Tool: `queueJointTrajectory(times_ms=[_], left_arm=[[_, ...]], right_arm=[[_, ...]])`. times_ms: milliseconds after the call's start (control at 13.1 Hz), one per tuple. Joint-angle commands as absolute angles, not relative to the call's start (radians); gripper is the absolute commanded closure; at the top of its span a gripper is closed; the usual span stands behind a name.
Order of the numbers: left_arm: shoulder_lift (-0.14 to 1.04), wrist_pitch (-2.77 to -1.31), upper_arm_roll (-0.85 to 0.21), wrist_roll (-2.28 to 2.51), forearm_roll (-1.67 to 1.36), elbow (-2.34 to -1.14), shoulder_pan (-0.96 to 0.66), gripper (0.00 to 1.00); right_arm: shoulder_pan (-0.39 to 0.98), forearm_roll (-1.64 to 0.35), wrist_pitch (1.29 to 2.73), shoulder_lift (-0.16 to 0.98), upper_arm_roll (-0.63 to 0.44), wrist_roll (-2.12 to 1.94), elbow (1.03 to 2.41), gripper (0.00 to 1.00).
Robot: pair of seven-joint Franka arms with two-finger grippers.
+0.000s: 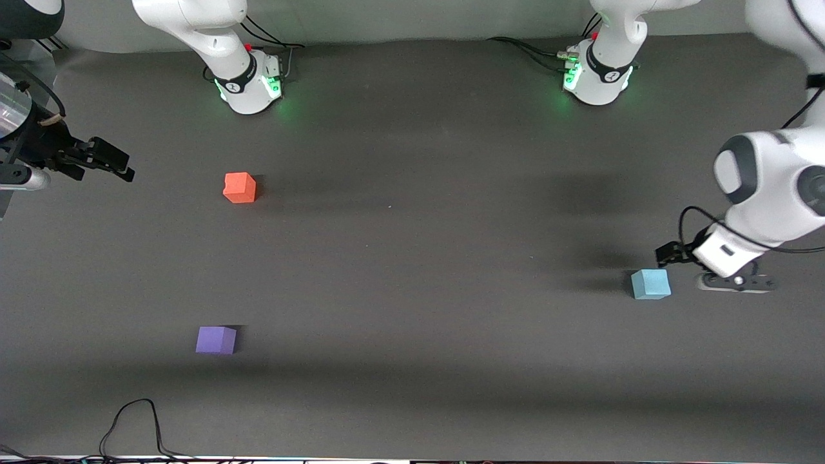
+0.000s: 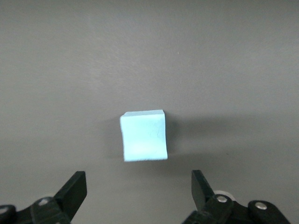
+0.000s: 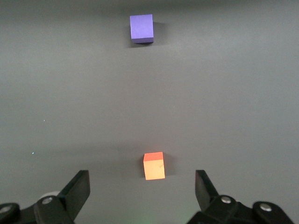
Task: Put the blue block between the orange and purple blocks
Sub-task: 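Lower the left gripper over the light blue cube and close on it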
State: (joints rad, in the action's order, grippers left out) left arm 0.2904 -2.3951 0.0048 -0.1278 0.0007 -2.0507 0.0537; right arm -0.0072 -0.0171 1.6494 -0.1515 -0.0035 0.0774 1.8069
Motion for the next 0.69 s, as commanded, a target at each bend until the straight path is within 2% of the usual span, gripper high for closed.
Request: queueJointTrajectory(times_ms=[0,229,458,535,611], left_arm=[[0.388,-2.564,0.009,-0.109,0.005,-2.098,0.043,0.00],[0.466,-2.641,0.009,-0.106,0.005,-2.086,0.048,0.00],[0.498,-2.648,0.009,-0.106,0.003,-2.053,0.052,0.00],[0.500,-2.639,0.009,-0.106,0.003,-2.045,0.054,0.01],[0.502,-2.632,0.009,-0.104,0.003,-2.030,0.052,0.09]], right_arm=[[-0.015,-0.008,1.670,-0.164,0.000,0.057,1.827,0.00],[-0.015,-0.008,1.671,-0.164,0.000,0.057,1.827,0.00],[-0.015,-0.008,1.672,-0.163,0.000,0.057,1.827,0.00],[-0.015,-0.008,1.672,-0.163,0.000,0.055,1.827,0.00],[-0.015,-0.008,1.672,-0.163,0.000,0.057,1.827,0.00]])
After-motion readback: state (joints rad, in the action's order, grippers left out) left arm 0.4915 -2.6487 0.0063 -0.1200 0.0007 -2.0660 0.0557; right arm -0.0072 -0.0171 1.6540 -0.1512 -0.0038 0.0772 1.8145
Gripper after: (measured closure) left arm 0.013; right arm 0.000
